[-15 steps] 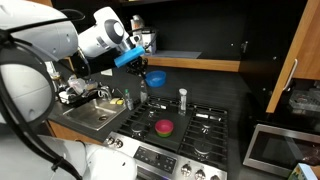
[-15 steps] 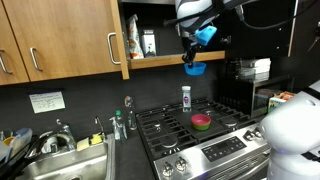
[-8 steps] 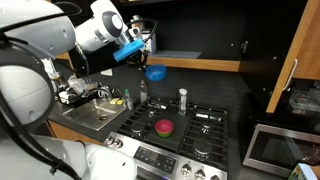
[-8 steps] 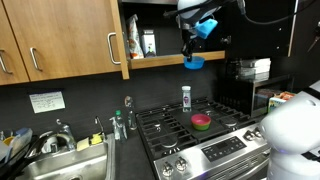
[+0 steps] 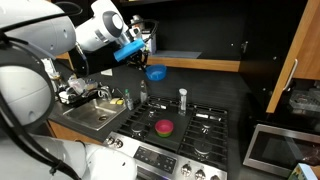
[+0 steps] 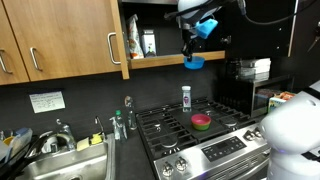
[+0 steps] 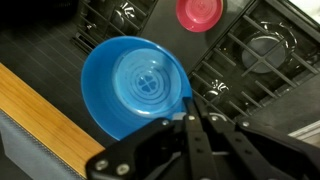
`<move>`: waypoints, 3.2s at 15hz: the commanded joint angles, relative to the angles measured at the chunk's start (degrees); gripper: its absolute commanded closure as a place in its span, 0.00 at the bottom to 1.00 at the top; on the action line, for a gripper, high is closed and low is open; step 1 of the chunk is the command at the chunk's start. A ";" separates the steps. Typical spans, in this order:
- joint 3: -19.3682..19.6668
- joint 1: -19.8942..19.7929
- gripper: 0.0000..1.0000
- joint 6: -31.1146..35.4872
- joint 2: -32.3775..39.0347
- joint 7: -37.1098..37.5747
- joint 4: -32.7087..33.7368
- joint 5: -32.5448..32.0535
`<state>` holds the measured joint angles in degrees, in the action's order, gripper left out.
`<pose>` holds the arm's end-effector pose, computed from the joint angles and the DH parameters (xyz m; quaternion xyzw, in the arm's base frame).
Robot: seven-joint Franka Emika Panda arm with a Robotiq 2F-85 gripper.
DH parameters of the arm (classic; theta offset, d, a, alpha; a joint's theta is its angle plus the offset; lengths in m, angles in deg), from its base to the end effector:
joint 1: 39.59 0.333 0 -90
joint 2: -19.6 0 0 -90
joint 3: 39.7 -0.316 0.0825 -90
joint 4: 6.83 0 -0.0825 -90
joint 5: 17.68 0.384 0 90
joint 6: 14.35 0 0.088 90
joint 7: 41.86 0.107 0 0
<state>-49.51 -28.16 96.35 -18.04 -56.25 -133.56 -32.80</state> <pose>0.3522 0.1394 0.6550 0.9156 0.3106 0.1884 0.1723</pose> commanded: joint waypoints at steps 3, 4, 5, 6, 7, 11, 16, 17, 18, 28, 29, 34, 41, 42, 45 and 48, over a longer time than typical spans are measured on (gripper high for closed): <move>3.07 1.20 0.99 0.52 0.29 -8.94 6.12 -1.32; 3.34 1.29 0.99 0.51 0.64 -10.92 7.78 -1.59; 3.40 1.35 0.99 0.22 1.23 -12.85 9.80 -1.94; 3.77 1.81 0.99 -0.13 1.75 -15.46 11.79 -1.81; 4.01 2.13 0.99 -0.15 2.27 -17.64 13.37 -1.72; 4.71 3.29 0.99 -1.11 6.85 -26.28 21.25 -0.63; 4.97 1.40 0.99 -3.82 14.88 -30.22 30.99 -0.37; 5.16 0.98 0.99 -4.78 16.49 -30.58 32.65 -0.07; 5.27 0.49 0.99 -5.79 18.15 -30.46 34.22 0.08; 6.24 -3.08 0.99 -8.32 30.68 -29.59 45.87 5.99; 6.19 -3.35 0.99 -8.75 31.55 -29.45 46.90 6.46; 6.00 -4.46 0.99 -10.49 34.97 -28.54 50.18 6.95; 6.62 -4.17 0.99 -8.70 37.44 -27.58 50.84 7.87; 6.61 -4.16 0.99 -8.98 37.75 -27.53 51.16 8.05; 6.60 -4.18 0.99 -8.90 38.26 -27.33 51.38 8.19; 6.58 -4.16 0.99 -8.64 38.68 -27.34 50.79 7.95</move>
<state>-43.05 -32.20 87.79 19.47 -83.77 -84.09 -25.36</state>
